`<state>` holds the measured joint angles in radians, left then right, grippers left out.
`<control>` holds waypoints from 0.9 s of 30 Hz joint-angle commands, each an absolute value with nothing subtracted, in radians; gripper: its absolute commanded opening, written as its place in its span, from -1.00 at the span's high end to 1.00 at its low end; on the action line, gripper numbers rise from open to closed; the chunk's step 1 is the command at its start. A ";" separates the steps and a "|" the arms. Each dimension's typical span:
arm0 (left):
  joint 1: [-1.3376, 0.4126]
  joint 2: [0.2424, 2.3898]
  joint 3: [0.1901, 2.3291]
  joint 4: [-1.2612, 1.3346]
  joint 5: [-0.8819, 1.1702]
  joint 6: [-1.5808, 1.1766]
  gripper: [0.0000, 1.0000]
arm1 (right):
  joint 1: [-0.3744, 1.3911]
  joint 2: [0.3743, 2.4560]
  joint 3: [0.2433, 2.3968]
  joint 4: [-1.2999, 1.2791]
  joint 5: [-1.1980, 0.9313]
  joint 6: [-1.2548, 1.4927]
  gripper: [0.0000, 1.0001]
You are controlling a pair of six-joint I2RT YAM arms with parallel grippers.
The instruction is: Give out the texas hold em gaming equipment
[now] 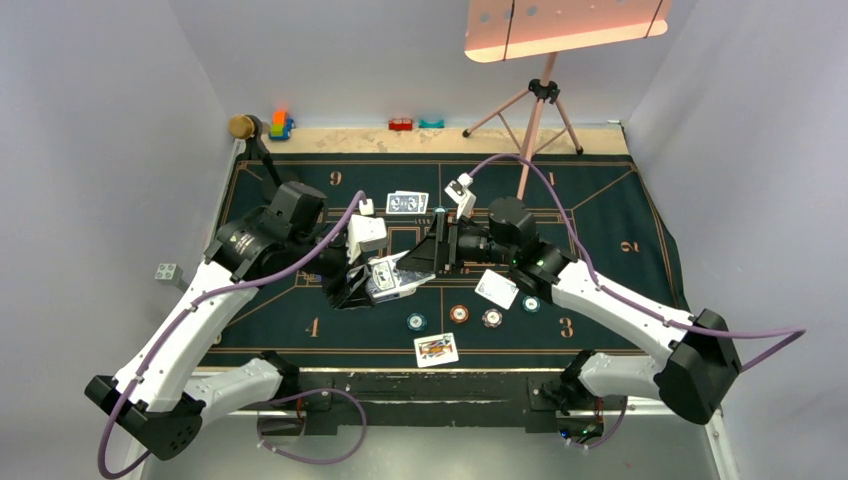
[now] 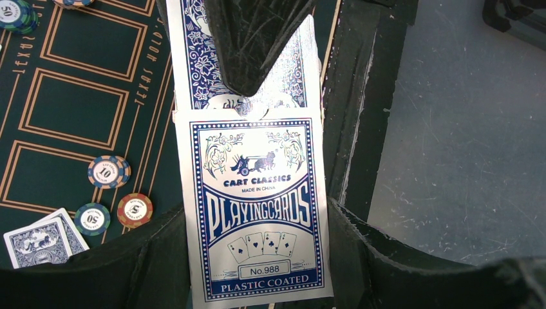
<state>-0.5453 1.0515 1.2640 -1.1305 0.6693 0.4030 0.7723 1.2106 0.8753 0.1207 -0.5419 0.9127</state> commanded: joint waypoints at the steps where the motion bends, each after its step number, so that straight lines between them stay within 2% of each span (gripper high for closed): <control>1: -0.540 1.039 1.290 -1.106 0.706 0.398 1.00 | 0.775 1.207 0.874 0.159 -0.534 0.932 -0.48; 11: -0.539 1.033 1.296 -1.110 0.707 0.394 1.00 | 0.770 1.154 0.870 0.074 -0.474 0.909 -0.25; 22: -0.540 1.032 1.307 -1.114 0.707 0.391 1.00 | 0.750 1.117 0.861 0.010 -0.455 0.883 -0.14; 27: -0.539 1.032 1.306 -1.113 0.707 0.391 1.00 | 0.742 1.103 0.859 0.003 -0.460 0.879 0.00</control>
